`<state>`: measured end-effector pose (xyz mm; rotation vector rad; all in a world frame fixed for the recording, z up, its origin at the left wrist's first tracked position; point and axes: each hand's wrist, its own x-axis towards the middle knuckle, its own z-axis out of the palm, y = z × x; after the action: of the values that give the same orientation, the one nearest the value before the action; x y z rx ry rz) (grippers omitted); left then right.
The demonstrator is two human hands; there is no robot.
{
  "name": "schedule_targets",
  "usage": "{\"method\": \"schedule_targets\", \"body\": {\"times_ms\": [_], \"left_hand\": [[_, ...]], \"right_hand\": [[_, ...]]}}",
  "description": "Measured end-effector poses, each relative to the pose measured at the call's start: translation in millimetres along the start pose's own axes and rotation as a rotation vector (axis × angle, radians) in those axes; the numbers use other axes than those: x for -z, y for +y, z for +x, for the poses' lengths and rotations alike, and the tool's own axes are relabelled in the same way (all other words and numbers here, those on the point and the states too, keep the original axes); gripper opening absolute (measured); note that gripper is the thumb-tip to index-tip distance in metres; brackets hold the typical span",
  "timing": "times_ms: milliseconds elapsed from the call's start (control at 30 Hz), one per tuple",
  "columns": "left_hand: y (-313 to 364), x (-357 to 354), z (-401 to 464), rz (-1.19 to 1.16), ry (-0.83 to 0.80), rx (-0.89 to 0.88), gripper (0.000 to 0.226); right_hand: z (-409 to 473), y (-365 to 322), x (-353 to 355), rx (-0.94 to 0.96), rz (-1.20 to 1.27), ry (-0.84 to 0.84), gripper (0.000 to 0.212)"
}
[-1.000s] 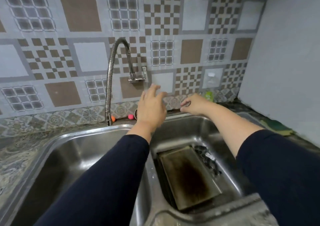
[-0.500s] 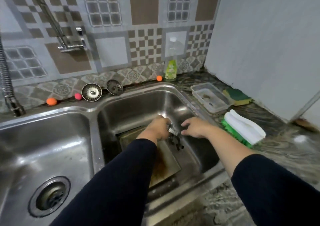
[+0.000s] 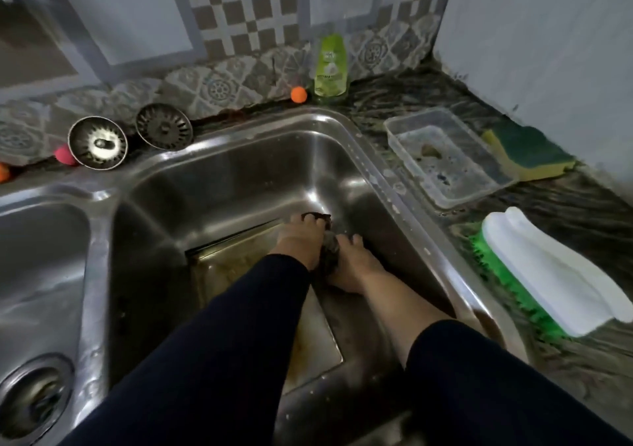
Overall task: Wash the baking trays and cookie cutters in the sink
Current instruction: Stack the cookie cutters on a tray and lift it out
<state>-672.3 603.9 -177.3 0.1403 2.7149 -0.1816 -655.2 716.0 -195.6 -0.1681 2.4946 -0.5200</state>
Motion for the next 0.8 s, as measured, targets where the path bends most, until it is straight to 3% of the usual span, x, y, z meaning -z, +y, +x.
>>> {"method": "schedule_targets", "body": {"times_ms": [133, 233, 400, 567, 667, 800], "left_hand": [[4, -7, 11, -0.022, 0.040, 0.055, 0.049], [0, -11, 18, -0.174, 0.051, 0.033, 0.050], [-1, -12, 24, -0.169, 0.059, -0.017, 0.049], [-1, -12, 20, -0.258, 0.110, -0.045, 0.041], [0, -5, 13, -0.327, 0.170, -0.014, 0.046], [-5, 20, -1, -0.376, 0.249, 0.057, 0.060]], "right_hand": [[8, 3, -7, 0.015, -0.069, 0.003, 0.075], [5, 1, -9, 0.018, -0.087, 0.104, 0.069], [2, 0, -16, 0.029, -0.151, 0.246, 0.061], [-3, 2, -11, -0.015, -0.146, 0.244, 0.060], [-11, -3, 2, -0.012, -0.197, 0.240, 0.064], [-27, -20, 34, -0.009, -0.223, 0.279, 0.053]]}}
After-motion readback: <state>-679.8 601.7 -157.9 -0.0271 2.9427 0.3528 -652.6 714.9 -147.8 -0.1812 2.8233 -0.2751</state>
